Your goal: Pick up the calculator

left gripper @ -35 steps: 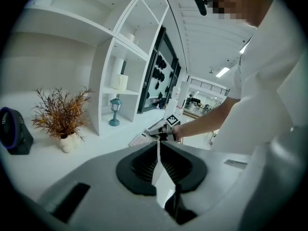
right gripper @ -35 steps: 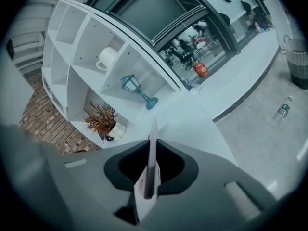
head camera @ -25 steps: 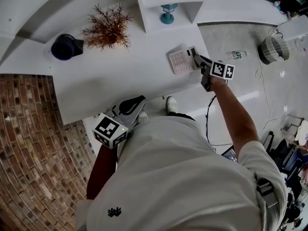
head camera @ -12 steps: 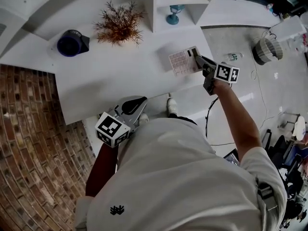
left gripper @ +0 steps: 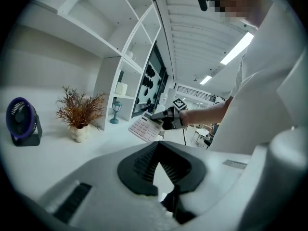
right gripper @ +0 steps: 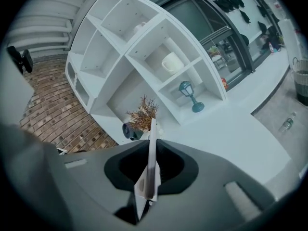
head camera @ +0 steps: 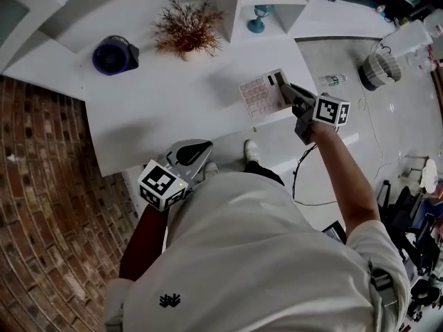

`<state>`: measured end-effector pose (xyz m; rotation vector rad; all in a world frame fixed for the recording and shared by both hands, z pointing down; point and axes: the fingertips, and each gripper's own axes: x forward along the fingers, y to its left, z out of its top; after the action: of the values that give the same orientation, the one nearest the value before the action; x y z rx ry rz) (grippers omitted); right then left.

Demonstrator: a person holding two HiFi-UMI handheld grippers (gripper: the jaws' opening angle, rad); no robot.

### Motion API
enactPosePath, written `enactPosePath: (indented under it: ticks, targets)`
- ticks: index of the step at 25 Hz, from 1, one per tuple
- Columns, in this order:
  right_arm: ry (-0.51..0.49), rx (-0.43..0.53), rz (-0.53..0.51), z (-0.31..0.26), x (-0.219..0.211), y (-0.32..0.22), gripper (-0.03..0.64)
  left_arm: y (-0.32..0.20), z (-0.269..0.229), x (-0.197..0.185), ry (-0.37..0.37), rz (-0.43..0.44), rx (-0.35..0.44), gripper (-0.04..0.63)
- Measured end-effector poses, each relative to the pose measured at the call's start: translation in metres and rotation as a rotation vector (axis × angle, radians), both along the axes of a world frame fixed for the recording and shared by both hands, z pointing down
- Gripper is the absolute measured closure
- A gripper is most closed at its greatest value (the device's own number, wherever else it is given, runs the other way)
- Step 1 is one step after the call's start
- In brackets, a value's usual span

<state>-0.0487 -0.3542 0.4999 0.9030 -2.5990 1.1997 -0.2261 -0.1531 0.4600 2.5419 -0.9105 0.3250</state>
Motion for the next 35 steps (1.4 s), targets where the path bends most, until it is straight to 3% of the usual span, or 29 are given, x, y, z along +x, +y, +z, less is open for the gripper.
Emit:
enactPosePath:
  ticks: [13, 19, 35]
  targets:
    - [0.003, 0.029, -0.068, -0.034, -0.058, 0.078, 0.563, 0.057, 0.022, -0.036, 0.001, 0.062, -0.041, 0.589]
    - [0.009, 0.043, -0.098, -0.039, -0.077, 0.108, 0.563, 0.075, 0.029, -0.047, 0.014, 0.072, -0.023, 0.589]
    - [0.004, 0.048, -0.129, -0.057, -0.092, 0.128, 0.563, 0.076, 0.025, -0.054, 0.023, 0.08, -0.012, 0.589]
